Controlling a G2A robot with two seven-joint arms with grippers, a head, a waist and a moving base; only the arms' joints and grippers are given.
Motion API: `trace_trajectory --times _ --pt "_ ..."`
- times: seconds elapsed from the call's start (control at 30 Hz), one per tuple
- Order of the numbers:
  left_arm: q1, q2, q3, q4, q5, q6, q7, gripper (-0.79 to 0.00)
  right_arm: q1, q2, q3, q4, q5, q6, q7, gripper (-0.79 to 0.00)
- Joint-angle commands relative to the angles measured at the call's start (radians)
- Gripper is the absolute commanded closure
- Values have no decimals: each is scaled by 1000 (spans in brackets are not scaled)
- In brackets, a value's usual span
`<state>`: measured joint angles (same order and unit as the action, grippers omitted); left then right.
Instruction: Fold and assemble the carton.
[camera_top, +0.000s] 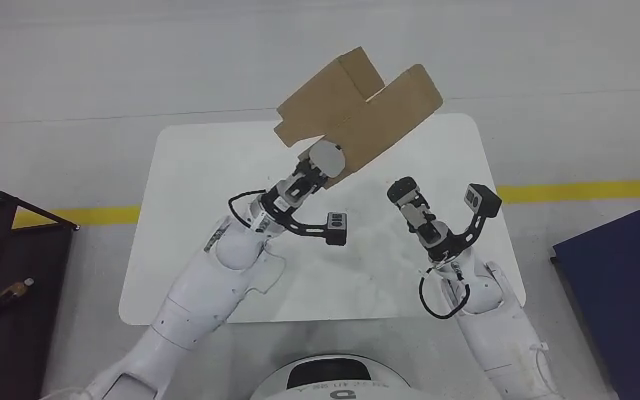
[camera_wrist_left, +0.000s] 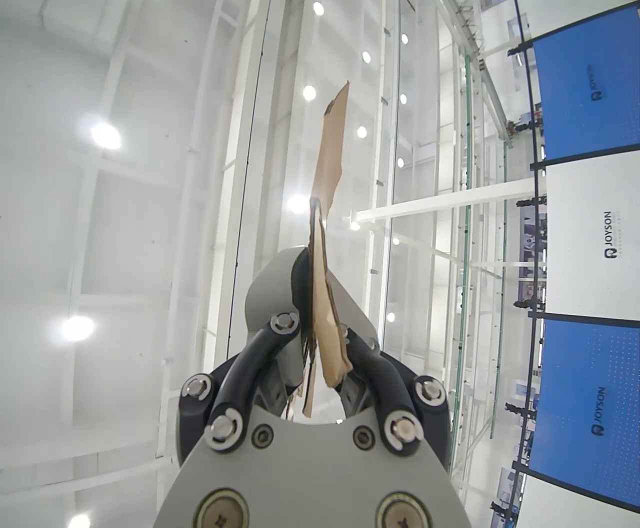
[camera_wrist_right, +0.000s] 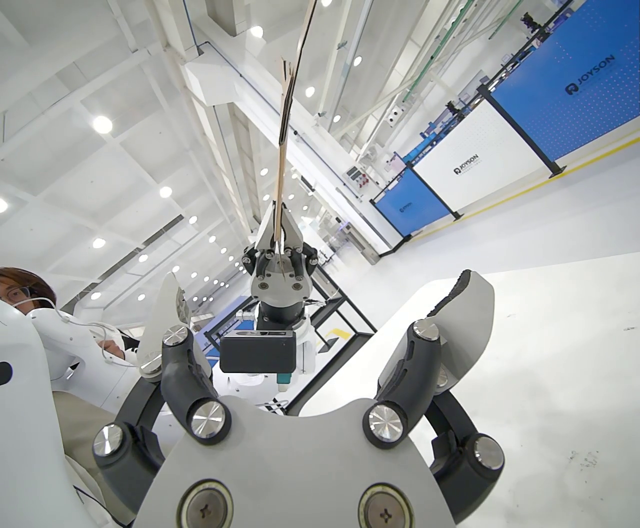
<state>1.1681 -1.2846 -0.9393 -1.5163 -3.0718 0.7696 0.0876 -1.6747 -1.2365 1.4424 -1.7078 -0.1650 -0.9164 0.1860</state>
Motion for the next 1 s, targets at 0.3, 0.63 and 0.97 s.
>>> trace_trajectory --times 0.3,0.63,0.97 --pt "0 -13 -78 5 0 2 111 0 0 0 0 0 0 0 0 -785" --pt "8 -1 -213 4 615 105 -82 0 0 0 0 0 0 0 0 -785" --pt "21 8 -290 46 1125 112 -463 0 0 0 0 0 0 0 0 -785"
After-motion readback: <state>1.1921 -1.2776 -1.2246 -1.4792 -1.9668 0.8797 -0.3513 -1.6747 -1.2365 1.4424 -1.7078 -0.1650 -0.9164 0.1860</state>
